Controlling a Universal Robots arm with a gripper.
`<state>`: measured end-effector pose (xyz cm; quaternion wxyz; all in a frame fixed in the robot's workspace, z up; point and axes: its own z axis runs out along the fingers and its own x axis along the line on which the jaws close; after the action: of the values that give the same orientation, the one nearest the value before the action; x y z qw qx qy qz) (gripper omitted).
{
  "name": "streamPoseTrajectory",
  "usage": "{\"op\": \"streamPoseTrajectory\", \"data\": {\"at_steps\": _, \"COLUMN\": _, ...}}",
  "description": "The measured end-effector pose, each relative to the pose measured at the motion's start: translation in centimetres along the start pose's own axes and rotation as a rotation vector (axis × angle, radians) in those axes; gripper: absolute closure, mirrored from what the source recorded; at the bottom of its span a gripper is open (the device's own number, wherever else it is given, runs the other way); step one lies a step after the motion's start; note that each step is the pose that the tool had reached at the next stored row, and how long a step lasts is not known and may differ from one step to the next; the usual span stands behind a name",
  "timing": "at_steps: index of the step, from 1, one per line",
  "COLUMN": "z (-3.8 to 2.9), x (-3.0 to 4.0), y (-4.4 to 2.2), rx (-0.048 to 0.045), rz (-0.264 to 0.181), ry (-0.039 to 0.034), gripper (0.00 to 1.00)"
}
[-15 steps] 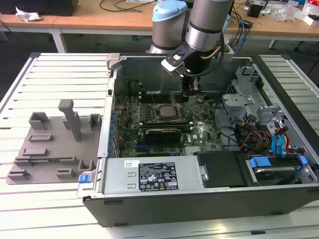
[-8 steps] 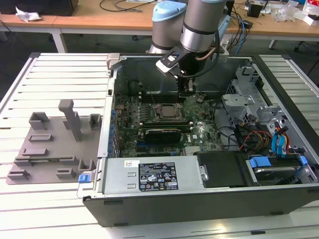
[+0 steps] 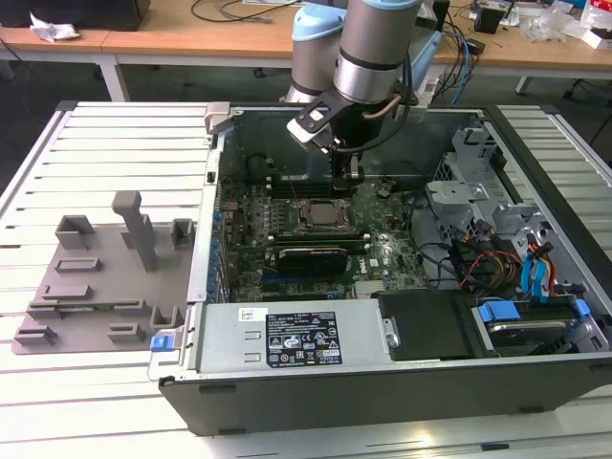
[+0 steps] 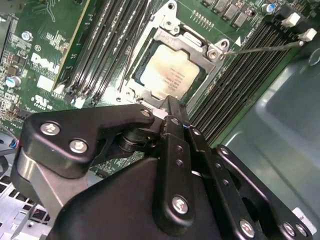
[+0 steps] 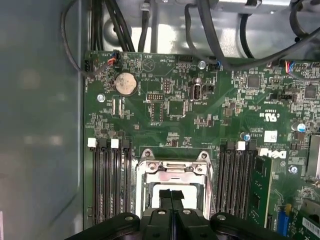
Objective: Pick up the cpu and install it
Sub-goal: 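Close the cpu cover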
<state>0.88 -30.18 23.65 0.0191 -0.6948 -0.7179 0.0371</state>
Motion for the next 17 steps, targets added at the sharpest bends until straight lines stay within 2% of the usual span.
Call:
{"op": "streamPoseTrajectory", "data": {"at_steps": 3, "z": 0.32, "x": 0.02, "y": -0.39, "rx": 0.0000, "rz": 0.000, "ry": 0.0000, "gripper": 0.89}}
{"op": "streamPoseTrajectory", "data": {"at_steps": 9, "z": 1.33, "x": 0.08, "y": -1.71, "rx": 0.0000, "rz": 0.000, "ry": -0.0001, "gripper": 0.89}}
{"op": "streamPoseTrajectory", "data": {"at_steps": 14, "z": 2.98, "x": -0.18, "y": -3.00, "rx": 0.0000, "rz": 0.000, "ry": 0.0001, "gripper": 0.89}}
{"op": "streamPoseTrajectory", "data": {"at_steps": 17, "z": 3.18, "x": -0.18, "y": -3.19, "rx": 0.0000, "rz": 0.000, "ry": 0.0000, "gripper": 0.89}}
